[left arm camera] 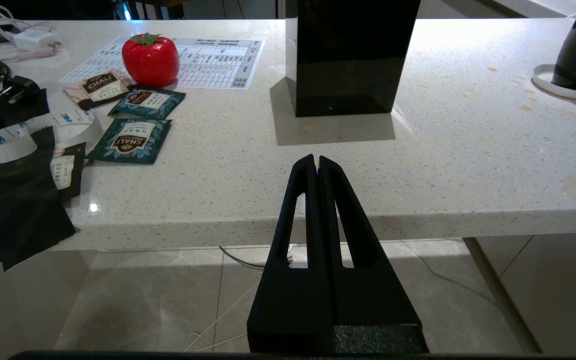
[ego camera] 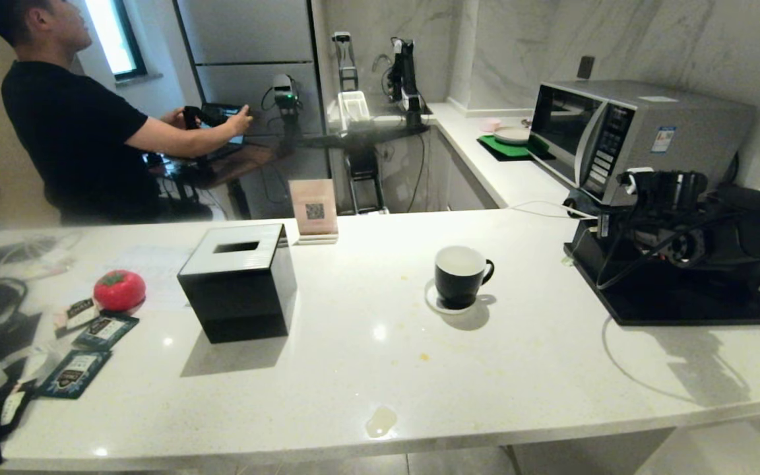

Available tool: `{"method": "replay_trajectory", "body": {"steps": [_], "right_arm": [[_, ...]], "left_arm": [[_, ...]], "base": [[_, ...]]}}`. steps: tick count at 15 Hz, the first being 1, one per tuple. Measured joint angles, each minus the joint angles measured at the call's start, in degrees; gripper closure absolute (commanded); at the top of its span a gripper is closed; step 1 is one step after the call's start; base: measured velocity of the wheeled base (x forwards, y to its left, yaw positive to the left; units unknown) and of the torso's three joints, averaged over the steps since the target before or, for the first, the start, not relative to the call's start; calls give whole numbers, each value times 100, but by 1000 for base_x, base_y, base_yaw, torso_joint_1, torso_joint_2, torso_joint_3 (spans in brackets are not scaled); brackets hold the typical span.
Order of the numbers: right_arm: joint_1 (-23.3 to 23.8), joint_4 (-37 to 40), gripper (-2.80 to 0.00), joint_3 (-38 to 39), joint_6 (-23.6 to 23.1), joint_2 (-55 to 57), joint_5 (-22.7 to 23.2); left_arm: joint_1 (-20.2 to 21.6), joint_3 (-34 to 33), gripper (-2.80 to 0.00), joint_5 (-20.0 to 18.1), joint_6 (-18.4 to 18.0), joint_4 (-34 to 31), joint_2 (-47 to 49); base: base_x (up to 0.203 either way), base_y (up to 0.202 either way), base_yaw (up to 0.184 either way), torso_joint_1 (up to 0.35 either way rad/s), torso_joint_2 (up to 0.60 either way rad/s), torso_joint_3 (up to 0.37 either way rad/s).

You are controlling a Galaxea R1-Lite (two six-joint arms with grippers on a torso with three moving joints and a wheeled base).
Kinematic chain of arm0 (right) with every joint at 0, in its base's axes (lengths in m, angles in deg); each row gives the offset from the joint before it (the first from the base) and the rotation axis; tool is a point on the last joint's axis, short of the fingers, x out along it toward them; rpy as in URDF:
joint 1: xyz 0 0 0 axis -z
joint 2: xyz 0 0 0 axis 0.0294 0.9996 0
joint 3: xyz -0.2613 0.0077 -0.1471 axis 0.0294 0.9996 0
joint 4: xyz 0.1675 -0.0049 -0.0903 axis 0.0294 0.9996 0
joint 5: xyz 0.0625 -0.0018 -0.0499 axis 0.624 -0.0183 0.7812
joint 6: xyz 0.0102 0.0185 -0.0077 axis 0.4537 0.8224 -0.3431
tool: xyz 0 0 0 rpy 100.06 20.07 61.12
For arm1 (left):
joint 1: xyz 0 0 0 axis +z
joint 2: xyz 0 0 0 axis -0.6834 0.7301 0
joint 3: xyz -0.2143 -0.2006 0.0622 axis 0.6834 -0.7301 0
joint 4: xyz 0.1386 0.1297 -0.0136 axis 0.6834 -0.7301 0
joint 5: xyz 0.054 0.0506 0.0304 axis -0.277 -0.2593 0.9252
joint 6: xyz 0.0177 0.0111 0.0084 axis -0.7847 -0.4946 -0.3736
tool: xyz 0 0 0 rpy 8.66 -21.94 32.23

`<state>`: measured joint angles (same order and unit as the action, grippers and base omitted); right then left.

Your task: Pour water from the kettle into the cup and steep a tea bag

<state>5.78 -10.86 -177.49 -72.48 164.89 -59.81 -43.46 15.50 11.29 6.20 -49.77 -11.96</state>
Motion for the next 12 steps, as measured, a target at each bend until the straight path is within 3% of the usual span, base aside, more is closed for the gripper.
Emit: {"method": "replay_trajectory", "body": {"steps": [12], "right_arm": [[-18,-260,0,509,4,-505,2]], "left_arm": [[0,0,0,-2,0,0,0]], "base": [[0,0,0,0,0,0]]}}
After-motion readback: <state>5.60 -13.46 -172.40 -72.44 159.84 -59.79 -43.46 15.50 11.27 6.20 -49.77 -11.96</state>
